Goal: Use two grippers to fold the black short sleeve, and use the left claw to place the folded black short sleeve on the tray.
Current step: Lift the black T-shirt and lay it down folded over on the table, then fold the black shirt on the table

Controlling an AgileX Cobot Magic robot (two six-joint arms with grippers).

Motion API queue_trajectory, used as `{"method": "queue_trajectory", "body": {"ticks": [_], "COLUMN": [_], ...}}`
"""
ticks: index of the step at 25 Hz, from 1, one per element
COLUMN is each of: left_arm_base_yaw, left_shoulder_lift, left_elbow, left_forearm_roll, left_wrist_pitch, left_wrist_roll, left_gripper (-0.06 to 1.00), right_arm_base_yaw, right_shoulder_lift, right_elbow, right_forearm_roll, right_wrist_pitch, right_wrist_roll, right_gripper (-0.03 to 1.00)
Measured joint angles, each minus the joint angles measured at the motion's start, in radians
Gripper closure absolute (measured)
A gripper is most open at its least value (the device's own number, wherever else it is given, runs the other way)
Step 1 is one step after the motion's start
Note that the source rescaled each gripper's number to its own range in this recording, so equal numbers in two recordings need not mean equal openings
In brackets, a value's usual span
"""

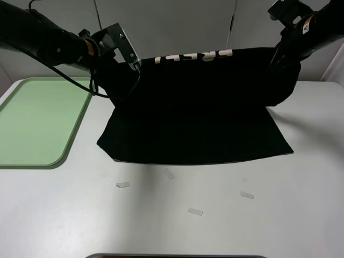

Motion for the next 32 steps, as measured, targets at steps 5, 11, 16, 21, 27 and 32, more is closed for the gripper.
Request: {"method": "queue_trajectory", "body": {"ticks": [5, 11, 16, 21, 27, 32], "left_arm_base_yaw": [-0.013, 0.005, 0.038, 0.038, 0.038, 0.038], "left_shoulder_lift": [0.0, 0.0, 0.002, 0.002, 0.0, -0.029], "left_elbow": [0.0, 0.002, 0.01, 0.01, 0.01, 0.004], "left_forearm_roll": [-0.236, -0.33, -0.277, -0.277, -0.273, -0.273], "left_wrist_pitch": [0.222, 0.424, 0.542, 0.557, 0.553, 0.567], "left_wrist_roll": [-0.008, -0.016, -0.026, -0.026, -0.026, -0.026], "left_gripper": [0.94, 0.94, 0.67, 0.04, -0.05, -0.05], "right_arm_base_yaw": [0.001, -0.019, -0.045, -0.045, -0.045, -0.045], "right_shoulder_lift": [0.0, -0.001, -0.003, -0.003, -0.008, -0.049], "right_elbow": [0.091, 0.131, 0.134, 0.134, 0.122, 0.018], "right_forearm_roll": [0.186, 0.169, 0.102, 0.081, 0.086, 0.161], "right_wrist_pitch": [0.183, 0.27, 0.365, 0.373, 0.373, 0.408], "right_wrist_roll": [-0.002, -0.002, 0.027, 0.104, 0.112, 0.115], "right_gripper": [0.97, 0.69, 0.24, -0.01, -0.03, -0.03]}}
